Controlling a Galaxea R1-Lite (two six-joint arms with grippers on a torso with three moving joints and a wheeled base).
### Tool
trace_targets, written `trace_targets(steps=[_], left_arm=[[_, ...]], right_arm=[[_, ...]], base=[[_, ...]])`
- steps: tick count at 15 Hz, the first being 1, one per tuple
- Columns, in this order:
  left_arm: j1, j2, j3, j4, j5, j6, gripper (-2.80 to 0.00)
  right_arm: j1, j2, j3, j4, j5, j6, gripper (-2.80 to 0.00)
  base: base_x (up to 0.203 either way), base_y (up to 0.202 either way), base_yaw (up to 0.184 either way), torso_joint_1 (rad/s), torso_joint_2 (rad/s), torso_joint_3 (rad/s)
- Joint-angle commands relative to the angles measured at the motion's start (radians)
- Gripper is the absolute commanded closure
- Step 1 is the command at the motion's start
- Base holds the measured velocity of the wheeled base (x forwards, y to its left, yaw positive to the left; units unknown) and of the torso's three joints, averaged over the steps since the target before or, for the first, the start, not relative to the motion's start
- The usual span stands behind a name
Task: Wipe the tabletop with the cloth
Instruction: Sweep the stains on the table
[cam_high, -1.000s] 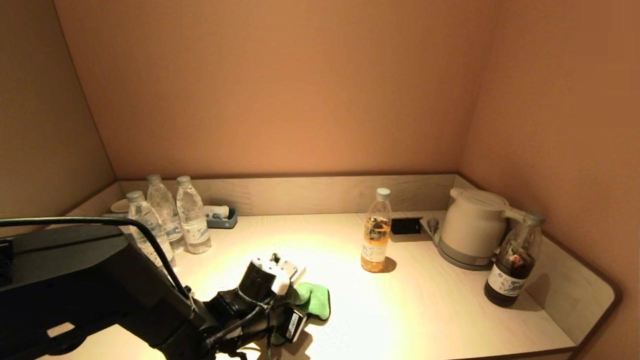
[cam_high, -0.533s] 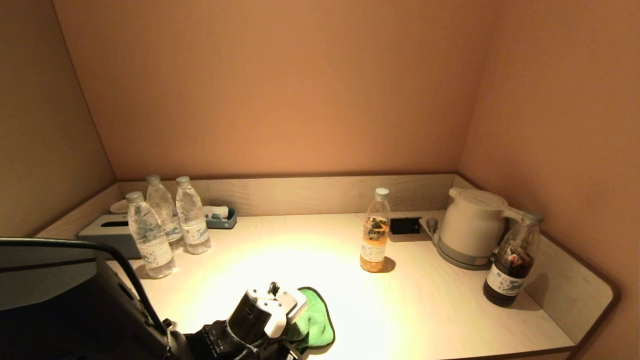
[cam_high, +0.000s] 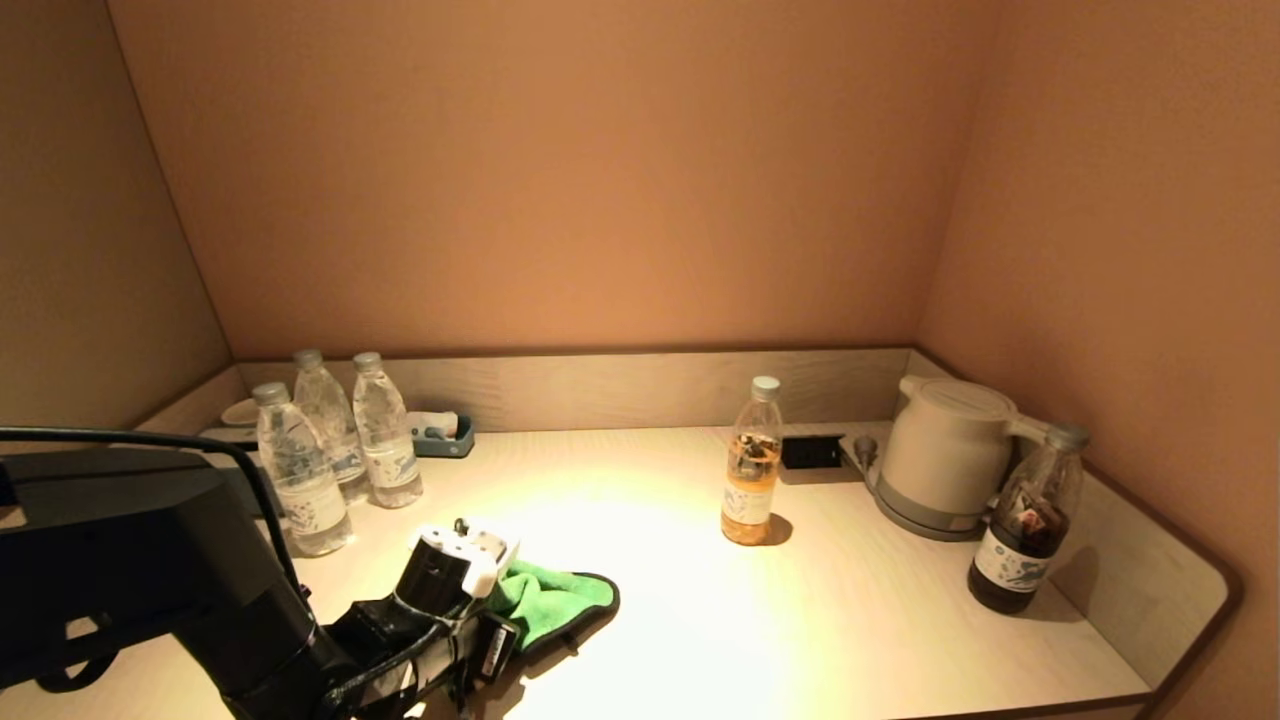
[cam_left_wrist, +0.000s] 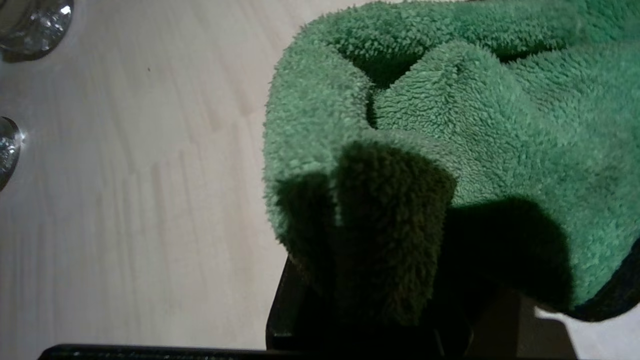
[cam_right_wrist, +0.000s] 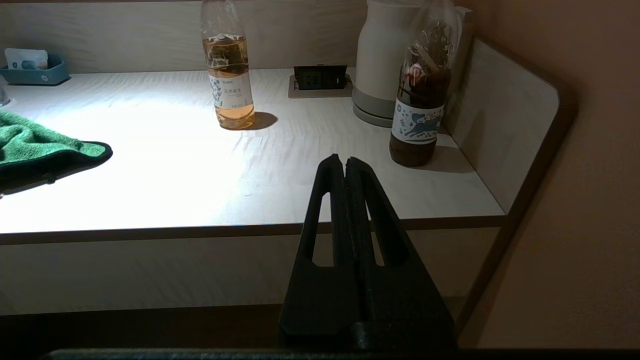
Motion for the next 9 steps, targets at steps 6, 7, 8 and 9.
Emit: trace_targets(steps=[6,7,8,9], left_arm=[[0.062,0.214,-0.349,-0.019,0.013,0.039,0.00],[0.055,0.224,-0.389,-0.012,0.014,0.050,0.00],[0.031,0.228,-0.423,-0.001,0.016,0.062,0.00],[0.019,0.230,-0.435,0.006,0.018,0.070,0.00]], right_arm=[[0.000,0.001,0.000,0.000,0.000,0.000,0.00],[0.000,0.001,0.000,0.000,0.000,0.000,0.00],[0.000,0.001,0.000,0.000,0.000,0.000,0.00],[0.000,0.001,0.000,0.000,0.000,0.000,0.00]], base=[[0.000,0.000,0.000,0.000,0.00,0.000],[0.000,0.000,0.000,0.000,0.00,0.000],[0.000,0.000,0.000,0.000,0.00,0.000],[0.000,0.000,0.000,0.000,0.00,0.000]])
